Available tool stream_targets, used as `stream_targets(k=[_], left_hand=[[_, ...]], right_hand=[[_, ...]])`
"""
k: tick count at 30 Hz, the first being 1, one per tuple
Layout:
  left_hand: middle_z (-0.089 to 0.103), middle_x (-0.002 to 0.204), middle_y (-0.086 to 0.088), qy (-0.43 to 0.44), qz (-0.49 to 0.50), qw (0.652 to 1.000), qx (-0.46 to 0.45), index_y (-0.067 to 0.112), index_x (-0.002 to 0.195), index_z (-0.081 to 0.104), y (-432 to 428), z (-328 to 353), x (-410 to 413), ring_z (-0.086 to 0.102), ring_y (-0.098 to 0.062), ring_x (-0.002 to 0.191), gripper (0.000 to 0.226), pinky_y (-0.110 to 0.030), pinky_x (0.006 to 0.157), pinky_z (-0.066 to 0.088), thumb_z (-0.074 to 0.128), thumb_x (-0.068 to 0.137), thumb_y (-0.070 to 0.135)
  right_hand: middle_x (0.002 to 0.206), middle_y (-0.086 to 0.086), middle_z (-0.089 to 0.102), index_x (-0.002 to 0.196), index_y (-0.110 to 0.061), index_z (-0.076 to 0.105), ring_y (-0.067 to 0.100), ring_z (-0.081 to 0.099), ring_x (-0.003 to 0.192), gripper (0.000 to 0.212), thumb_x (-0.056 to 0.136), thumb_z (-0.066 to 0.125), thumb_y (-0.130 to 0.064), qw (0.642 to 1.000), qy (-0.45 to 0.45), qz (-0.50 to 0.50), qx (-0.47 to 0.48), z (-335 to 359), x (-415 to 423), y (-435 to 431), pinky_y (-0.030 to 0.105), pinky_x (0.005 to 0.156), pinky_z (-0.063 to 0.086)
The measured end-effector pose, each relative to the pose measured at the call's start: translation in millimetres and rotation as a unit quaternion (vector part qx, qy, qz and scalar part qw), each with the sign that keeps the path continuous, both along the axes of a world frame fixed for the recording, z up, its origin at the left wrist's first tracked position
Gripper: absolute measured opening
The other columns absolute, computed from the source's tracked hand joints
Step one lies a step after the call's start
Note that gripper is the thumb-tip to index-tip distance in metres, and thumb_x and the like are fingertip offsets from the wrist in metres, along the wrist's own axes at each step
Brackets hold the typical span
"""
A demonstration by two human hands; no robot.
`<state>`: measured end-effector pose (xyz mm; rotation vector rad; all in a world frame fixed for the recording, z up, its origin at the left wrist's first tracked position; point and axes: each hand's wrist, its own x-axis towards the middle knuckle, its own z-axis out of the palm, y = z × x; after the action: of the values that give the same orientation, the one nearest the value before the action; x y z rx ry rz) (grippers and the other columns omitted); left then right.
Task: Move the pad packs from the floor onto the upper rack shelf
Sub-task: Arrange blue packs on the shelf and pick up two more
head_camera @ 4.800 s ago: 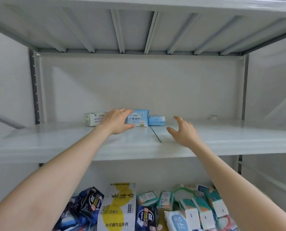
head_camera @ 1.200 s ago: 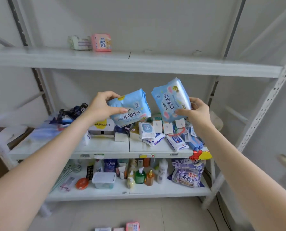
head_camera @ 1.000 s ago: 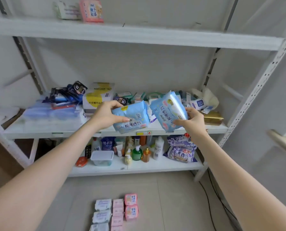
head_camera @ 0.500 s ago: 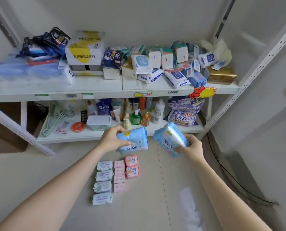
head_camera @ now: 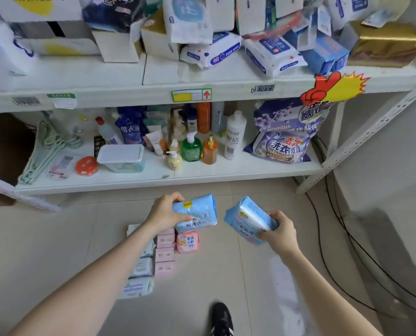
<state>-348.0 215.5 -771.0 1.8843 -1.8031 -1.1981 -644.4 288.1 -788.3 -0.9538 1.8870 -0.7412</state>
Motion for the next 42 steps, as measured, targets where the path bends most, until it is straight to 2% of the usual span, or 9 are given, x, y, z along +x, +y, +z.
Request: stream_targets(k=[3,11,14,21,25,29,35,39,42], left_hand=[[0.061,0.079,0.008,0.002,-0.006,1.000,0.008,0.025,0.076,0.055,-22,-60,-13,0.054,-0.011,0.072,0.038,-0.020,0.058,0.038,0.088,0.062,0.014],[0.063,0.082,-0.001,0.007,-0.013,1.000,0.009,0.015,0.083,0.059,-72,-242,-30,0.052,-0.013,0.068,0.036,-0.024,0.057,0.042,0.088,0.061,0.015],[0.061,0.079,0.003,0.015,-0.019,1.000,0.007,0.014,0.083,0.061,-87,-307,-33,0.051,-0.012,0.068,0.036,-0.021,0.056,0.040,0.089,0.060,0.015],[0.064,0.087,0.000,0.013,-0.039,0.999,-0.008,0.018,0.082,0.061,-106,-423,-43,0.055,-0.015,0.076,0.036,-0.023,0.061,0.041,0.089,0.060,0.018],[0.063,0.086,0.001,0.005,-0.044,0.999,-0.014,0.022,0.080,0.060,-114,-462,-50,0.055,-0.016,0.078,0.037,-0.023,0.062,0.041,0.090,0.059,0.020],[0.061,0.083,0.003,-0.002,-0.055,0.998,-0.017,0.024,0.079,0.059,-120,-489,-54,0.053,-0.015,0.076,0.036,-0.023,0.060,0.039,0.090,0.060,0.021],[0.067,0.090,0.000,-0.027,-0.088,0.996,-0.020,0.022,0.085,0.065,-129,-511,-54,0.059,-0.022,0.087,0.037,-0.034,0.076,0.048,0.090,0.057,0.023],[0.068,0.094,0.004,-0.039,-0.138,0.990,-0.004,0.020,0.091,0.069,-134,-513,-53,0.061,-0.018,0.092,0.035,-0.029,0.081,0.047,0.089,0.062,0.019],[0.070,0.102,0.002,-0.044,-0.158,0.986,0.017,0.015,0.101,0.072,-140,-513,-51,0.062,-0.016,0.099,0.040,-0.029,0.090,0.049,0.088,0.065,0.019]], right_hand=[[0.089,-0.008,0.064,0.097,-0.017,0.062,0.013,0.058,0.083,0.042,0.063,0.070,0.006,1.000,0.012,0.013,0.005,-61,-10,-14,0.025,0.061,0.043],[0.090,-0.009,0.066,0.095,-0.021,0.063,0.007,0.058,0.085,0.044,0.063,0.070,0.008,0.998,0.038,0.038,-0.013,-233,-28,-48,0.018,0.063,0.040],[0.090,-0.012,0.065,0.095,-0.022,0.062,0.001,0.057,0.084,0.045,0.063,0.070,0.008,0.998,0.044,0.050,-0.020,-293,-32,-59,0.016,0.062,0.040],[0.091,-0.009,0.066,0.093,-0.020,0.063,0.010,0.059,0.085,0.045,0.060,0.070,0.010,0.995,0.048,0.083,-0.027,-408,-33,-72,0.019,0.063,0.042],[0.090,-0.005,0.066,0.090,-0.016,0.062,0.013,0.059,0.082,0.045,0.056,0.070,0.014,0.991,0.035,0.126,-0.038,-452,-26,-74,0.013,0.062,0.044],[0.087,-0.006,0.065,0.088,-0.021,0.061,0.012,0.059,0.081,0.046,0.056,0.068,0.012,0.985,0.045,0.164,-0.042,-483,-18,-76,0.012,0.062,0.043],[0.088,-0.013,0.063,0.090,-0.022,0.061,0.003,0.056,0.081,0.045,0.060,0.063,0.012,0.978,0.056,0.196,-0.053,-498,-7,-78,0.010,0.060,0.042],[0.094,-0.013,0.059,0.092,-0.027,0.059,0.002,0.053,0.087,0.048,0.061,0.064,0.009,0.973,0.068,0.214,-0.056,-507,1,-79,0.014,0.069,0.041],[0.099,-0.008,0.055,0.098,-0.025,0.061,0.000,0.051,0.089,0.050,0.063,0.066,0.009,0.970,0.064,0.229,-0.049,-512,8,-77,0.006,0.073,0.037]])
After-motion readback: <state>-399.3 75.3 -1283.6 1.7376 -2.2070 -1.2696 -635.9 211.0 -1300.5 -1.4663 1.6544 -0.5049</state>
